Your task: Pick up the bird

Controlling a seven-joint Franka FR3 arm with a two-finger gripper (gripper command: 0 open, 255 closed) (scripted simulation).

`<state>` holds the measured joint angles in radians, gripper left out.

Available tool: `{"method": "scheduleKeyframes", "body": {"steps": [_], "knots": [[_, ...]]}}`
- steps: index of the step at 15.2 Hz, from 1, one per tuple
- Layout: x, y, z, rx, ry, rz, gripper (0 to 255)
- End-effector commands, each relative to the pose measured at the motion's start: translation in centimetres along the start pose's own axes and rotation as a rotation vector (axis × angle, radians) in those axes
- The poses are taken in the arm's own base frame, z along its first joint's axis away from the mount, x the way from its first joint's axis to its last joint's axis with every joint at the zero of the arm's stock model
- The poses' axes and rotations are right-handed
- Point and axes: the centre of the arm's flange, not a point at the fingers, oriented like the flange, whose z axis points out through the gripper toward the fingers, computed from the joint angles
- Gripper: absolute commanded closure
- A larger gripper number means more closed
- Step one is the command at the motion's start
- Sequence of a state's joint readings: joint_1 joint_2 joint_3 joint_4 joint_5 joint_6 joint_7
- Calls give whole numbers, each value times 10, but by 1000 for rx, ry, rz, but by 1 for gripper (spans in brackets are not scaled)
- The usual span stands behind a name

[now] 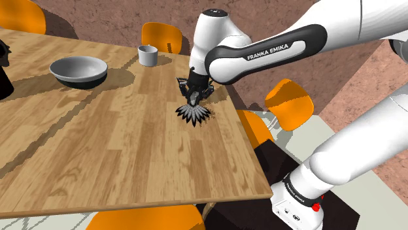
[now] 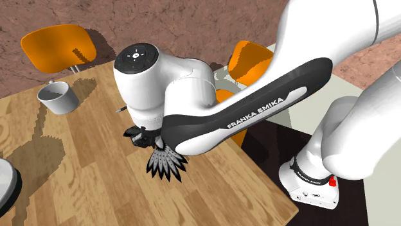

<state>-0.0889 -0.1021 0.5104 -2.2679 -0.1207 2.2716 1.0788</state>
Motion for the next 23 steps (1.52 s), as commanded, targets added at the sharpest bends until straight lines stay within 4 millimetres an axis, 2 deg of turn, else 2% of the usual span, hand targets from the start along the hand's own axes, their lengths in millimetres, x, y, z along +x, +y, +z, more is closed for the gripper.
{"method": "scheduleKeyframes", "body": {"steps": [1, 8, 23], "knots": [[0, 0, 1, 0, 0, 0, 255], [0, 0, 1, 0, 0, 0, 255], [13, 0, -78, 0, 0, 0, 255]]}}
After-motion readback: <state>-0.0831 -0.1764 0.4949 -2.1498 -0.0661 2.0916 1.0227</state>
